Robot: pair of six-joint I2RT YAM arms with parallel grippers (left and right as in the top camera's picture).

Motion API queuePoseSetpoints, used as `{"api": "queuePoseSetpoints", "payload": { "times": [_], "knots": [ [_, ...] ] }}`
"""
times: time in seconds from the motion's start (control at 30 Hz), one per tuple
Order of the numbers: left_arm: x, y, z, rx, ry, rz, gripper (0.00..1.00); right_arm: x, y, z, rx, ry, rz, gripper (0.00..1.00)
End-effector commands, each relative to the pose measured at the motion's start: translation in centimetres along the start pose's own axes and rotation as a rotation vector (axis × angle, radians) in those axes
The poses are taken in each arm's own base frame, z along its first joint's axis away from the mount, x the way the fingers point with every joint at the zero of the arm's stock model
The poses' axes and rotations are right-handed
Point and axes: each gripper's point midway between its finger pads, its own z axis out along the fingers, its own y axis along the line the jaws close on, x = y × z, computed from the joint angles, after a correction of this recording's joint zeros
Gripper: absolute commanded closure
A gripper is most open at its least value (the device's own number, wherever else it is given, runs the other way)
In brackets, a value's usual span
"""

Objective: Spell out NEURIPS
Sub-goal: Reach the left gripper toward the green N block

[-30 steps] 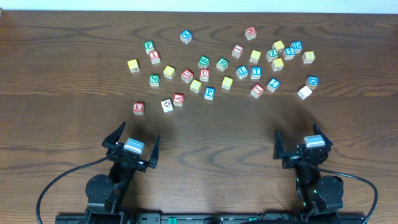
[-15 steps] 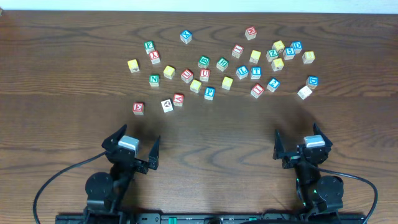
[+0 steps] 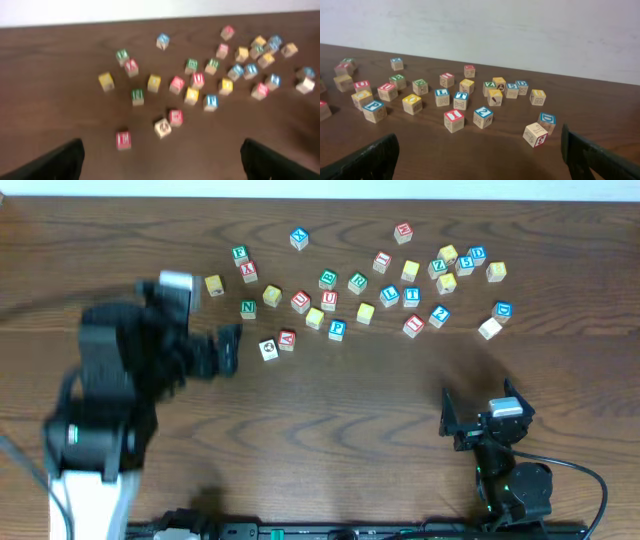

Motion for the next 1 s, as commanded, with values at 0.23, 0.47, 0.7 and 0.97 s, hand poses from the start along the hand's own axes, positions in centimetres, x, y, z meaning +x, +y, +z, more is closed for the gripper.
{"api": "queuePoseSetpoints", "payload": {
  "times": [0.23,0.47,0.7,0.97],
  "knots": [
    [-0.2,1.3,5.7,-0.015,0.198,-0.072,0.02,0.0,-0.3,0.0,0.017,-0.001,0.014,0.01],
    [0.7,2.3,8.5,-0.060,0.332,-0.229,0.02,0.0,-0.3,0.0,0.017,-0.001,0.013,0.01],
    [-0.2,4.0,12.0,-0.137,0.561,-0.250,0.02,0.0,-0.3,0.0,0.017,-0.001,0.013,0.01],
    [2.6,6.4,16.3,-0.165,0.733,-0.295,0.02,0.0,-0.3,0.0,0.017,-0.001,0.013,0.01]
  ]
}}
